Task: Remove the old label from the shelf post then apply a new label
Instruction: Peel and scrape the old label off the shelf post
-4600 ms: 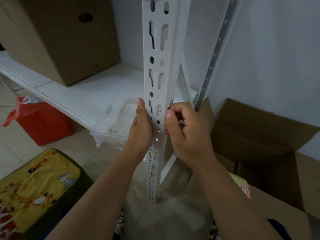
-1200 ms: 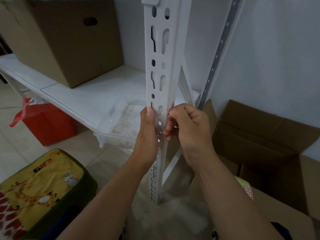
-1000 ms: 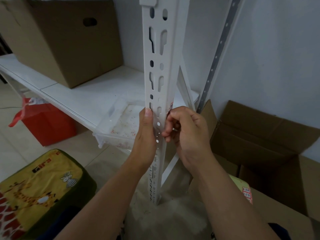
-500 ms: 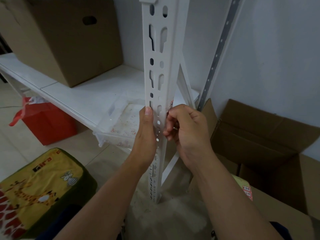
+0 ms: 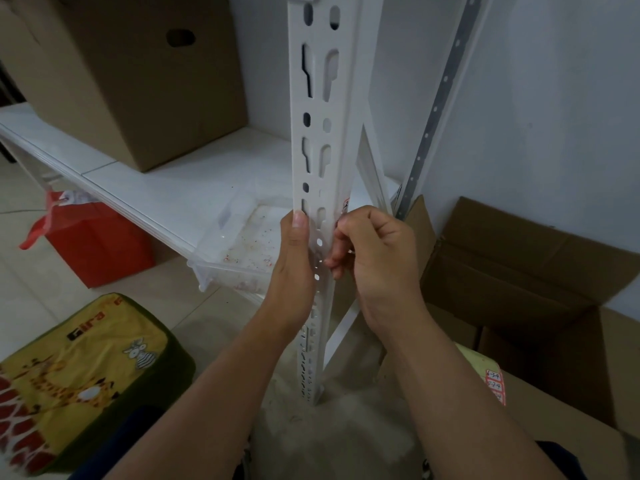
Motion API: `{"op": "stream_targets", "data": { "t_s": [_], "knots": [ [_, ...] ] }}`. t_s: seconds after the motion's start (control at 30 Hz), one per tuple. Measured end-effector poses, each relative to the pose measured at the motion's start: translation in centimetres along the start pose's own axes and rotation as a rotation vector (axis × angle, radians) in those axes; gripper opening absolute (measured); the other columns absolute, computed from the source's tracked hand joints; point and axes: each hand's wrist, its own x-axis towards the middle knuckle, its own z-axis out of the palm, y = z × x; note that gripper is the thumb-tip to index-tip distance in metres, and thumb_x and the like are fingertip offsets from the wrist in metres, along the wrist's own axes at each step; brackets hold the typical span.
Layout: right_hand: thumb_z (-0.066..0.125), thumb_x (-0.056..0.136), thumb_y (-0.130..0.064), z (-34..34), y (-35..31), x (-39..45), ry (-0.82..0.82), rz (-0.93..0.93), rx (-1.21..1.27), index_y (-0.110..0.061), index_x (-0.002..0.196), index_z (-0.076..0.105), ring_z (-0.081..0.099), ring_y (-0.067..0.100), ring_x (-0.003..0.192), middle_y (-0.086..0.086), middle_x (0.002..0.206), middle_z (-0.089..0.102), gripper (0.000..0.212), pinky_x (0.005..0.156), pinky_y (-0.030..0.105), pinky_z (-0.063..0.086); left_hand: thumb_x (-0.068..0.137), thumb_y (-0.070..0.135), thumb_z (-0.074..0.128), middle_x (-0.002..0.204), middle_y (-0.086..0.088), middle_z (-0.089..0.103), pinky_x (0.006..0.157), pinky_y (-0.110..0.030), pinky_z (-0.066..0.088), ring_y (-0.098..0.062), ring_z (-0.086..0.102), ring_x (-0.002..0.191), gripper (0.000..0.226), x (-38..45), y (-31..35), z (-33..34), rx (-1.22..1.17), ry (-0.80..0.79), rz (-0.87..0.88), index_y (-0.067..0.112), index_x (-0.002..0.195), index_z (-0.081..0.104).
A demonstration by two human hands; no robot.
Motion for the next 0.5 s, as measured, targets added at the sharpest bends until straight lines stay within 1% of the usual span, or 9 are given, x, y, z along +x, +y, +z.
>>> {"op": "stream_targets", "data": {
  "t_s": [0.1,0.17,0.2,0.27,0.3,0.33,0.4,0.47,0.5],
  "knots": [
    [0.05,0.092,-0.002,-0.14,0.26,-0.21,-0.042,-0.002,0.112,-0.006,0.064,0.059,0.052,0.017,0.05,0.007,0.053,0.053,0.029,0.047,0.026,0.045,0.097,0.053,0.014,0.08,-0.026,0.057,0.081,-0.031,0.055,-0.042,0.059,0.089,0.072,-0.22,0.27,-0.12,-0.022,-0.026,-0.004,-0.008,0.115,0.048],
    [0.051,0.092,-0.002,-0.33,0.16,-0.15,-0.063,-0.027,0.063,-0.004,0.067,0.058,0.053,0.018,0.051,0.007,0.054,0.054,0.026,0.048,0.027,0.047,0.098,0.052,0.014,0.089,-0.032,0.057,0.083,-0.031,0.054,-0.043,0.058,0.094,0.071,-0.16,0.25,-0.15,-0.019,-0.031,0.003,-0.007,0.118,0.048],
    [0.051,0.092,-0.002,-0.36,0.09,-0.08,-0.063,-0.042,0.024,-0.003,0.068,0.058,0.054,0.018,0.05,0.007,0.054,0.055,0.025,0.048,0.027,0.048,0.098,0.052,0.013,0.092,-0.032,0.057,0.084,-0.032,0.054,-0.042,0.058,0.095,0.071,-0.06,0.15,-0.16,-0.01,-0.026,0.008,-0.006,0.118,0.049],
    [0.051,0.092,-0.002,-0.28,0.01,0.04,-0.044,-0.067,-0.042,-0.004,0.068,0.058,0.055,0.02,0.048,0.005,0.053,0.057,0.025,0.049,0.028,0.051,0.098,0.055,0.013,0.095,-0.028,0.061,0.087,-0.035,0.055,-0.037,0.061,0.097,0.071,0.05,-0.02,-0.21,0.024,-0.014,0.014,-0.001,0.119,0.051],
    [0.051,0.092,-0.003,-0.19,0.0,0.02,-0.031,-0.075,-0.06,-0.005,0.068,0.058,0.056,0.02,0.047,0.005,0.052,0.058,0.025,0.049,0.028,0.052,0.098,0.056,0.013,0.097,-0.024,0.063,0.086,-0.033,0.055,-0.032,0.063,0.099,0.071,0.03,-0.11,-0.25,0.035,-0.007,0.011,0.002,0.12,0.052],
    [0.052,0.092,-0.002,-0.08,0.03,-0.04,-0.017,-0.077,-0.061,-0.004,0.068,0.058,0.056,0.019,0.046,0.005,0.052,0.058,0.025,0.049,0.029,0.052,0.099,0.056,0.012,0.101,-0.021,0.065,0.084,-0.027,0.054,-0.026,0.065,0.101,0.07,0.0,-0.21,-0.28,0.035,-0.004,0.006,0.005,0.122,0.054],
    [0.052,0.091,-0.001,0.08,0.18,-0.18,0.002,-0.07,-0.024,-0.003,0.068,0.058,0.056,0.02,0.046,0.005,0.051,0.058,0.025,0.049,0.03,0.053,0.103,0.051,0.011,0.107,-0.017,0.068,0.083,-0.019,0.051,-0.018,0.066,0.103,0.064,-0.19,-0.13,-0.27,0.005,-0.013,-0.001,0.012,0.122,0.058],
    [0.052,0.092,-0.001,-0.04,0.36,-0.29,0.002,-0.078,-0.001,-0.004,0.068,0.058,0.057,0.021,0.048,0.004,0.052,0.058,0.025,0.051,0.032,0.054,0.103,0.046,0.011,0.108,-0.016,0.068,0.084,-0.019,0.051,-0.015,0.066,0.105,0.059,-0.27,0.02,-0.28,-0.023,-0.024,0.0,0.019,0.118,0.062],
    [0.053,0.093,-0.002,-0.15,0.41,-0.3,-0.005,-0.089,-0.008,-0.005,0.068,0.059,0.058,0.022,0.048,0.004,0.053,0.059,0.025,0.052,0.032,0.054,0.104,0.047,0.012,0.108,-0.017,0.068,0.086,-0.021,0.051,-0.015,0.066,0.106,0.059,-0.22,0.05,-0.32,-0.024,-0.025,0.006,0.02,0.116,0.062]
  ]
}}
